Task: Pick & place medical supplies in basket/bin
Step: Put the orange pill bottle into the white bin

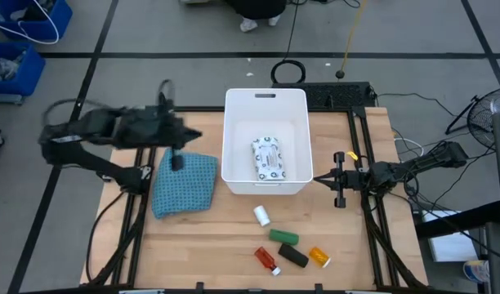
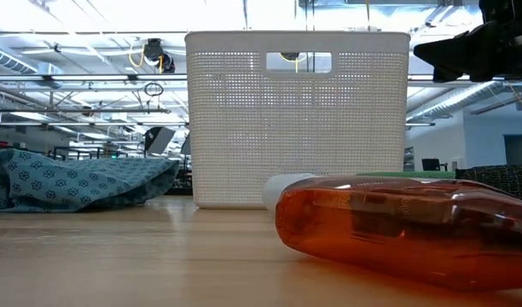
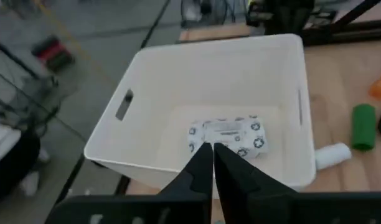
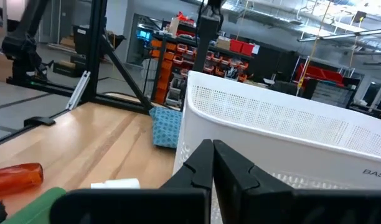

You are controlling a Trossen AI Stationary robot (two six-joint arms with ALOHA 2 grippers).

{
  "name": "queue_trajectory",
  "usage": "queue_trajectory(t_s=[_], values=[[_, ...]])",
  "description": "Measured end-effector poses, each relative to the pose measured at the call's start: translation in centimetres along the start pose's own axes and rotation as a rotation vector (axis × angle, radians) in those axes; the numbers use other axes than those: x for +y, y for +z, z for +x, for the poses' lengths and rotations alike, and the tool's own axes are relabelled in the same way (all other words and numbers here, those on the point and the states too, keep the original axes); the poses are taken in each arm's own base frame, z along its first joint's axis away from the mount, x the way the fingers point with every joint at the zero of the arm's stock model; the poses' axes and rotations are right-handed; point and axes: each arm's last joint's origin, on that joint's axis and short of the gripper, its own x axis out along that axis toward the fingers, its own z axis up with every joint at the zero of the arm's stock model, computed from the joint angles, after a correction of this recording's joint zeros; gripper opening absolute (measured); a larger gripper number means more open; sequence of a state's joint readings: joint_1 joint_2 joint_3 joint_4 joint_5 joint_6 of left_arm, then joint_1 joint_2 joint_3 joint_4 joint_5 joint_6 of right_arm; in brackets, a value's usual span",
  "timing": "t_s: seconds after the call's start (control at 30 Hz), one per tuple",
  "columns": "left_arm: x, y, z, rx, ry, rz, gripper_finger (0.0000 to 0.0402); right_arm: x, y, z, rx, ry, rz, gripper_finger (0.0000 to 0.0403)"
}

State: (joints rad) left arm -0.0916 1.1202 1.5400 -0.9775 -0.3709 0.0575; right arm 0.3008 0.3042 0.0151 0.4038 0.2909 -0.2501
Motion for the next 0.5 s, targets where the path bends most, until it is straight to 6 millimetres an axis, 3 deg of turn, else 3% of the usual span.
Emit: queue_trajectory(t_s=[0.1,0.23,0.37,0.5], values=[[-0.9,-2.6,-0.3,-0.152,-0.039,0.010,0.0004,0.0,0.0,0.0,-0.002,0.000,0.012,0.0000],[-2.4,-7.3,2.3,-0.345,-0.067,-0.011,0.0003,0.0,0.0,0.0,-0.002,0.000,0.055,0.0000],[-4.5,-13.4,5.4,-0.443,-0.162,0.028,0.0002,0.0,0.0,0.0,0.000,0.001,0.072,0.0000],[-5.9,-19.0,7.0,-0.617,-0.190,-0.009,0.0002,0.0,-0.1,0.0,0.012,0.006,0.070,0.0000]])
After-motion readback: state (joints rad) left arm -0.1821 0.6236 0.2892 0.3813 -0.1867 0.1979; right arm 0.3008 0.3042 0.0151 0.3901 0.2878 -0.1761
